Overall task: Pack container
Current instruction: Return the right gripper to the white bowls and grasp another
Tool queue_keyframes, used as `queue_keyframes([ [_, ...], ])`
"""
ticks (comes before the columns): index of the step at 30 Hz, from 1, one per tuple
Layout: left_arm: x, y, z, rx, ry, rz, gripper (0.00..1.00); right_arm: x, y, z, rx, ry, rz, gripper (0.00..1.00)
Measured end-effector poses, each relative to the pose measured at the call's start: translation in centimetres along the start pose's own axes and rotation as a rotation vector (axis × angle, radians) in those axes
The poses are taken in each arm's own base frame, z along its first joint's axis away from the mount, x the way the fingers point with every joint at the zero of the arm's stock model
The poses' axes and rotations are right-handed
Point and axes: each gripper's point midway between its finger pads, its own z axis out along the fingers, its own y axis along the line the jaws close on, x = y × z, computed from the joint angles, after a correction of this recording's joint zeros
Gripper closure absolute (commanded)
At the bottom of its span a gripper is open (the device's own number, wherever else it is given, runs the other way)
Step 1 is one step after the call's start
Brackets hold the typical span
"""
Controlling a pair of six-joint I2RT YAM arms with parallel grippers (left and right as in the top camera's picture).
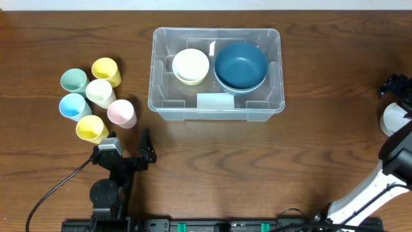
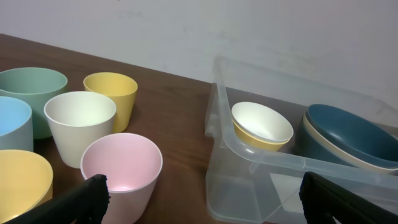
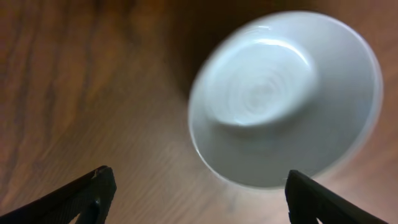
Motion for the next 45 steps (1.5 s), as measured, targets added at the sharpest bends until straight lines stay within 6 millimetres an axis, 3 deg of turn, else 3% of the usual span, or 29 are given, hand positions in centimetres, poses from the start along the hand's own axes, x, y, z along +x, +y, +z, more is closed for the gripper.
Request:
queue_keyframes([
  [4, 0.0, 0.0, 0.0, 0.0, 0.0, 0.0, 0.02, -0.1, 0.4, 1.3, -0.021, -0.013, -0.039, 0.19],
  [11, 0.0, 0.0, 0.0, 0.0, 0.0, 0.0, 0.02, 0.5, 0.6, 3.5, -0.03, -0.011, -0.064, 0.38],
  [13, 0.0, 0.0, 0.0, 0.0, 0.0, 0.0, 0.02, 0.6, 0.7, 3.9, -0.033, -0.013, -0.066, 0.48],
  [21, 0.0, 0.0, 0.0, 0.0, 0.0, 0.0, 0.02, 0.5, 0.9, 5.0, -0.041, -0.033, -0.069, 0.63],
  [24, 0.0, 0.0, 0.0, 0.0, 0.0, 0.0, 0.02, 0.7, 0.9, 5.6, -0.042, -0.036, -0.074, 0.76],
  [27, 0.0, 0.0, 0.0, 0.0, 0.0, 0.0, 0.02, 0.8, 0.9, 6.0, -0.041, -0.037, -0.078, 0.96],
  [34, 0.0, 0.0, 0.0, 0.0, 0.0, 0.0, 0.02, 0.3, 1.6, 5.2, -0.042, -0.057, -0.09, 0.99],
  [38, 0.0, 0.0, 0.0, 0.0, 0.0, 0.0, 0.02, -0.5, 5.0, 2.1, -0.112, -0.069, -0.143, 0.99],
  [41, 0.0, 0.0, 0.0, 0.0, 0.0, 0.0, 0.02, -1.9, 8.7, -2.6, -0.175, -0.132, -0.201, 0.99],
  [45, 0.0, 0.0, 0.0, 0.0, 0.0, 0.0, 0.02, -2.6, 15.9, -13.2, -0.336, -0.298, -0.326, 0.99],
])
